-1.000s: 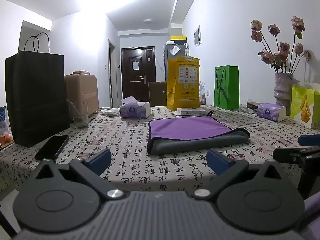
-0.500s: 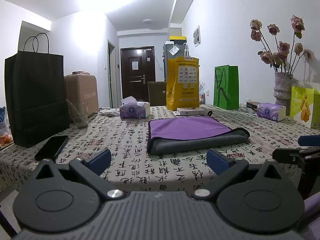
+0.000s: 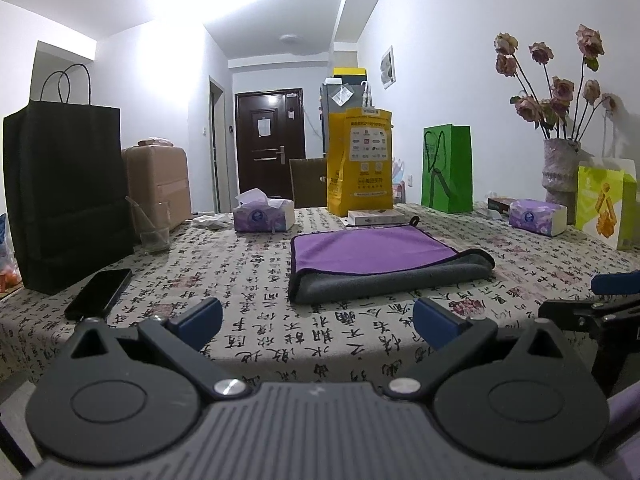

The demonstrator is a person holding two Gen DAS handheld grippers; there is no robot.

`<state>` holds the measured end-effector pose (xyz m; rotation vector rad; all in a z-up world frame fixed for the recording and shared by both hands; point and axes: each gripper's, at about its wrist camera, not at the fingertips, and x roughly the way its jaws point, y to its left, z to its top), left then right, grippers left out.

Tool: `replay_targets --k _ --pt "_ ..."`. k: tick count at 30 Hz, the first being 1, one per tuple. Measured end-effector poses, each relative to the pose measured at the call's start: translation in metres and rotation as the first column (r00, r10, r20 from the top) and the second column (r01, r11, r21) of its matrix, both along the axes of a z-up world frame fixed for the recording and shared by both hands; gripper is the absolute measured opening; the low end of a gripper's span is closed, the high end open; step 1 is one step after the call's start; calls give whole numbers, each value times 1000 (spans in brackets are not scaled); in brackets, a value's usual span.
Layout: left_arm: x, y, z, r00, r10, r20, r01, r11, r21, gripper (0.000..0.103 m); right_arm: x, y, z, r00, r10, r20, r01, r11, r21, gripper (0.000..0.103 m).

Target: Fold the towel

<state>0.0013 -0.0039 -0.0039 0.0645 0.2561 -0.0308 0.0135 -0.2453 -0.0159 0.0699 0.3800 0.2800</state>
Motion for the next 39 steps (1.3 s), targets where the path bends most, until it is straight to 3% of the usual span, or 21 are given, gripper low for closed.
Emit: replay_targets --k 39 --pt "1 -3 -4 1000 -8 -28 9 1000 1 103 1 1 -8 999 -10 -33 11 1000 20 103"
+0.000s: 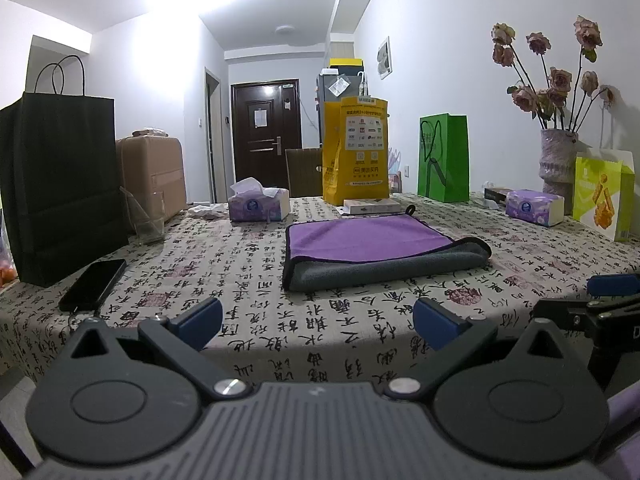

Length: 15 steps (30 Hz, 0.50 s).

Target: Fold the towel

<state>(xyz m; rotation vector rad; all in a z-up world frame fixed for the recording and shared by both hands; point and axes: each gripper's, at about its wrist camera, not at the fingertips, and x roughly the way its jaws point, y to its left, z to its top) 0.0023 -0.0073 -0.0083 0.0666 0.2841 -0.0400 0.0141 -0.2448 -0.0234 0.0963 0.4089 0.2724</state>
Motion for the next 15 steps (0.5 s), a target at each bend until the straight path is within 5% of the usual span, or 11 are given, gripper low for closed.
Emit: replay_targets --k 15 --pt "1 0 -2 1000 -3 -10 3 1000 -2 103 0 0 -1 1000 -4 -7 4 1000 1 103"
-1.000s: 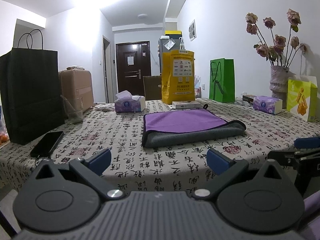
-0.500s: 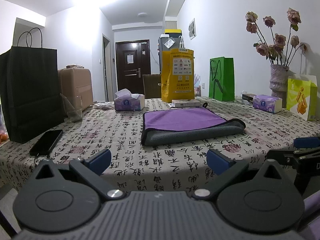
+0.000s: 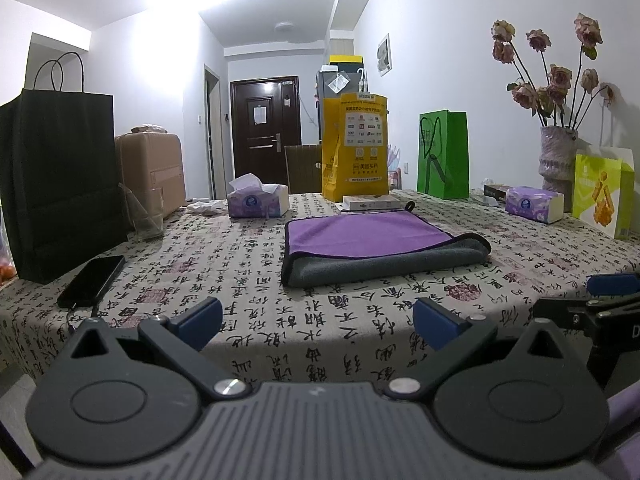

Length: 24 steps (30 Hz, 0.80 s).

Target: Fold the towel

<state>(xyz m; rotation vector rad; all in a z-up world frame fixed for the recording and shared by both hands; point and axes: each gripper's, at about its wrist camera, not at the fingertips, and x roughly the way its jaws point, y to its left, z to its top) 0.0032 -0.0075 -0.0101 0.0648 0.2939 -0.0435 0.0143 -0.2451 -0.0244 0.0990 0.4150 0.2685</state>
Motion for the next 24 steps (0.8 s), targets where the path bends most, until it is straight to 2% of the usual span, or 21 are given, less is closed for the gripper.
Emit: replay_targets --k 12,24 --pt "15 4 -3 999 18 -33 -18 1000 2 103 6 -4 -3 1000 -24 6 24 1000 0 103" --pt "44 13 3 998 44 -45 -44 999 -10 103 23 -8 5 997 -53 56 54 998 -20 103"
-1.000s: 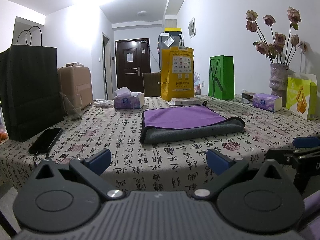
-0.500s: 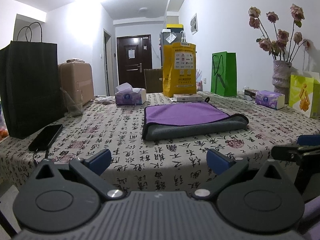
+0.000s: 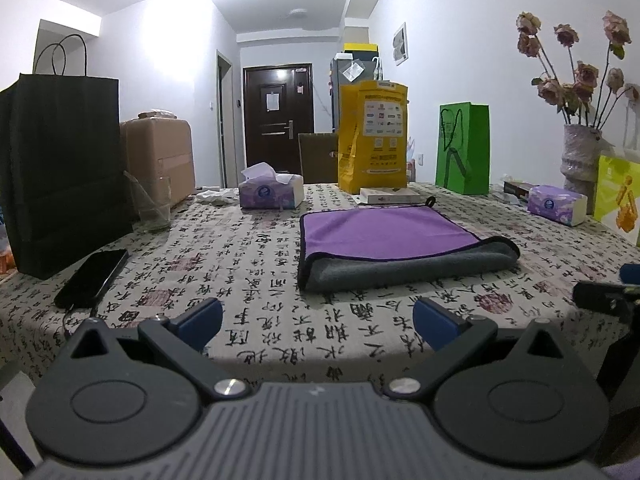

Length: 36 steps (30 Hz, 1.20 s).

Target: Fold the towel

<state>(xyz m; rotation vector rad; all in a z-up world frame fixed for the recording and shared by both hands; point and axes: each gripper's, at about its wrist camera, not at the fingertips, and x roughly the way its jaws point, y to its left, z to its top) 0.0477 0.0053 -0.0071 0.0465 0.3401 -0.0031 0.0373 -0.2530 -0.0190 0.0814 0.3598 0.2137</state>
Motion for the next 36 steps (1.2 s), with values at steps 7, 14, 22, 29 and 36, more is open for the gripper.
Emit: replay_targets --k 7,14,22,29,36 --pt "27 7 9 1000 -17 11 17 1000 -11 103 31 -13 10 999 -33 16 33 999 9 103" --pt "60 6 10 999 -37 -6 37 999 -35 103 64 -24 22 999 -5 32 5 1000 10 100" --pt "106 7 11 995 -90 -40 88 994 -60 96 111 -31 18 999 22 -43 -24 999 -28 82" --pt "150 14 1 988 -72 -139 60 994 -92 65 150 -30 9 992 61 -109 -67 996 -51 62" --pt "174 27 -8 973 -102 -205 73 987 -144 46 177 -26 4 986 81 -145 -93 993 -75 55"
